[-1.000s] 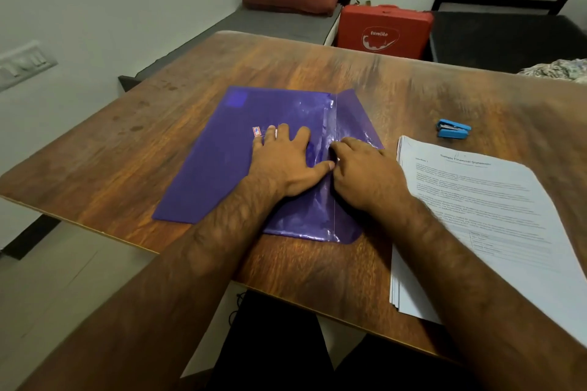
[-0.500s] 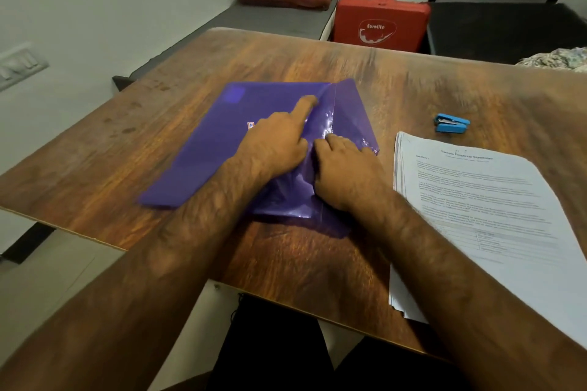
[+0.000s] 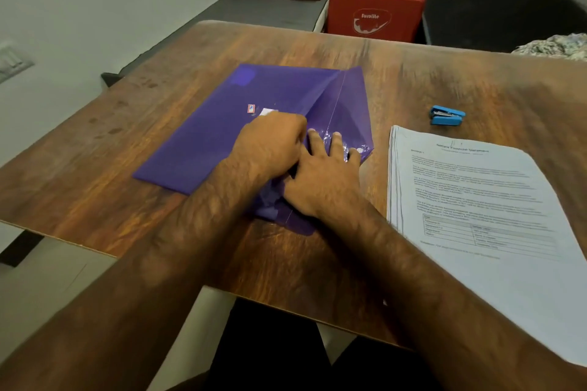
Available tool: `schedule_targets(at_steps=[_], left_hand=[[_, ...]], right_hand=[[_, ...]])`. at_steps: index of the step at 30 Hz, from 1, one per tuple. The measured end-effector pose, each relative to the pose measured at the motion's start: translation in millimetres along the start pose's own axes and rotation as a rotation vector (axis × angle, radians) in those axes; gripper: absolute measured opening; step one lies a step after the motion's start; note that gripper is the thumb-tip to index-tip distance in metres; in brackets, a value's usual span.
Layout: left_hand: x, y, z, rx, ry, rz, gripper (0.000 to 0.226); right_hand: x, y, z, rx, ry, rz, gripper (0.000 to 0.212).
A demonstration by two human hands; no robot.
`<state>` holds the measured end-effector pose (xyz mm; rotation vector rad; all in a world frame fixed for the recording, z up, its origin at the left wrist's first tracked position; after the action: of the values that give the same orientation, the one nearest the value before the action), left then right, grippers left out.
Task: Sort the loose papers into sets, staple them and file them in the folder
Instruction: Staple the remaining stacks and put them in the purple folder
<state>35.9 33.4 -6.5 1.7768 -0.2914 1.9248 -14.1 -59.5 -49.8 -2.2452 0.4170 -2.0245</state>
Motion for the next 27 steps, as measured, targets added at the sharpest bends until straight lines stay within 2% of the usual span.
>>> schedule_targets(at_steps=[4,7,9,12,15,17,21,23,27], left_hand=[[-12,8,-5,0.071,0.014,-0.058,0.032],[-17,14,-2,0.053,0.03,-0.086,0.032],[-17,27,-1,-0.008,0.118,-0.143,0.034],[-13,61,4,-0.087,0.256,-0.235,0.036],[-19,90,10,-0.071,0.219,-0.304,0.024],[-28,109,11,-0.082,0.171,-0.242,0.025],[-43,139,10,-0.151,0.102,0.13,0.037],[-49,146,12,-0.163,0.084,0.193,0.043],[-58,148,12,-0.041,-0.021,0.211,0.066]], right_hand=[[9,13,1,0.037,-0.002,0.175,0.061],[22,32,-7,0.075,0.187,0.243,0.04],[29,43,-15,0.089,0.317,0.249,0.031],[41,68,-23,0.047,0.441,0.329,0.03],[52,100,-33,-0.048,0.494,0.343,0.03],[60,128,-41,-0.171,0.475,0.298,0.023],[68,183,-57,-0.415,0.42,0.224,0.025],[65,202,-62,-0.457,0.421,0.222,0.022],[58,217,-67,-0.466,0.448,0.292,0.019]])
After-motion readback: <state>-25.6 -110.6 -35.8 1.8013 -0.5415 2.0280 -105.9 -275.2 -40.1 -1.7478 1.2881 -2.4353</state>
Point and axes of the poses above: each hand's wrist, its own z-axis towards the middle knuckle, its own x-axis out of the back of the hand, y = z × x, the point moved 2 cm from there along z, towards the middle knuckle, and after that the axes turned 7 degrees about -x, right-handed, at the moved point
